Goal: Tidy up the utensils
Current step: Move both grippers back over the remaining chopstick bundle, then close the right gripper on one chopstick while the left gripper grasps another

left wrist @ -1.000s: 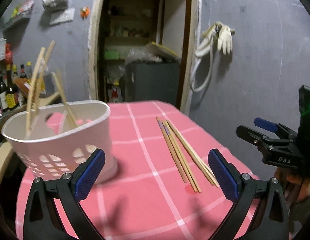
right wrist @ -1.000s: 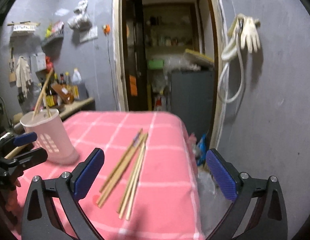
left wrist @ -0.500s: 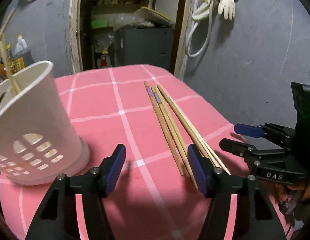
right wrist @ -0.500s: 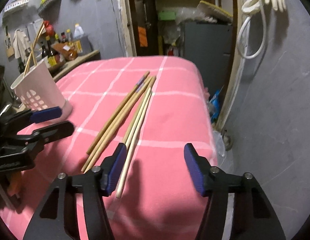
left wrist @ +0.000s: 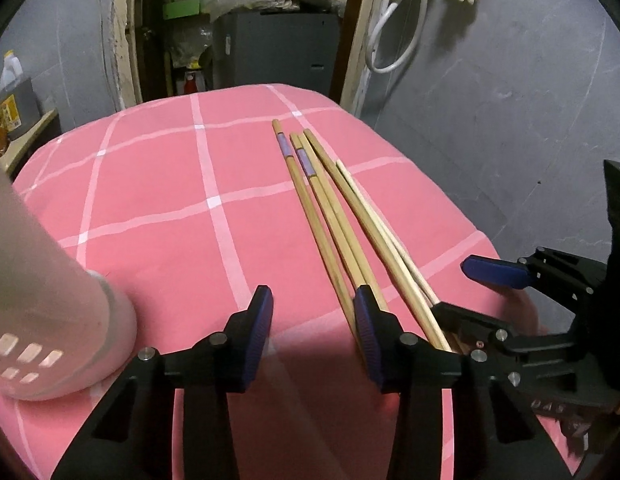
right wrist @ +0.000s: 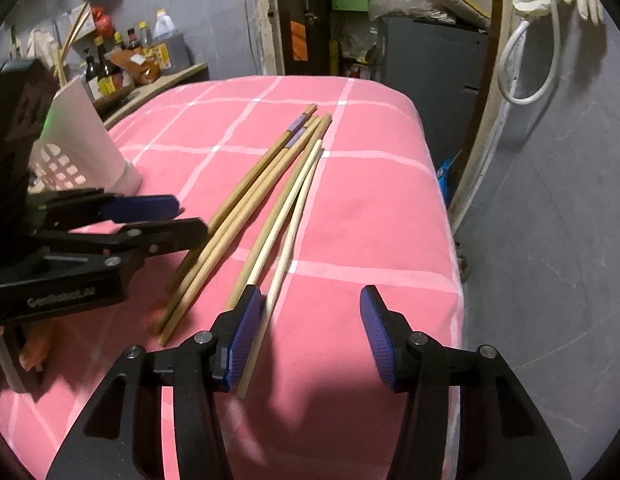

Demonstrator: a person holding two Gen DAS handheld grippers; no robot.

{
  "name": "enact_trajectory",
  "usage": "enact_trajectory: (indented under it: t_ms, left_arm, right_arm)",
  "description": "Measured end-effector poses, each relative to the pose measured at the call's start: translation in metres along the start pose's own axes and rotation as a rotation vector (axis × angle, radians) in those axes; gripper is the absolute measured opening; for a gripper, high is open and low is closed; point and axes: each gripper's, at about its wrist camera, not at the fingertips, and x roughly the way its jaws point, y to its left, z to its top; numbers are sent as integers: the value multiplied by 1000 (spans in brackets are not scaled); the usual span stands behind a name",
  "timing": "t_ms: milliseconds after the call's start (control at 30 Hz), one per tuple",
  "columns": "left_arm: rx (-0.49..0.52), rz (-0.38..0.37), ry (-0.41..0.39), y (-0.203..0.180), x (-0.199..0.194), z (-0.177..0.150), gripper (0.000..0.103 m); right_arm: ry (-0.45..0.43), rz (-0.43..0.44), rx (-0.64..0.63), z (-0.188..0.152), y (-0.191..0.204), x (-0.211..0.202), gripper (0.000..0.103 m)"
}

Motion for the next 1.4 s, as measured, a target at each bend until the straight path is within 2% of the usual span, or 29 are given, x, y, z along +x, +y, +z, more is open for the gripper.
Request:
enact_trajectory:
  t_ms: [100,167,267,500,900,1000,1100,1400]
  left_arm:
    - [-12,8,10,2,5,6,33]
    - [-23,11,13,4,7,10,29]
    - [-48,5,21,8,12,19,24]
    - [-76,19,25,12,25,45,24]
    - [-100,28,38,21,43,68,24]
    - [-113,27,58,23,47,69,18]
    - [-126,13,71,21,48,70,6]
    - [-163,-12,69,19,38,65,4]
  right_arm:
    - [3,-23,5,3,-1,3,41]
    - [5,-29,8,7,-3,5,27]
    - [7,-18,24,14,-8,9,12]
    - [-2,37,78,36,-21,22,11]
    - [28,66,111,68,-32,47,11]
    - [34,76,132,70,-34,50,11]
    - [40,81,163,71,-37,50,8]
    - [-11,123,276,61,-44,40,3]
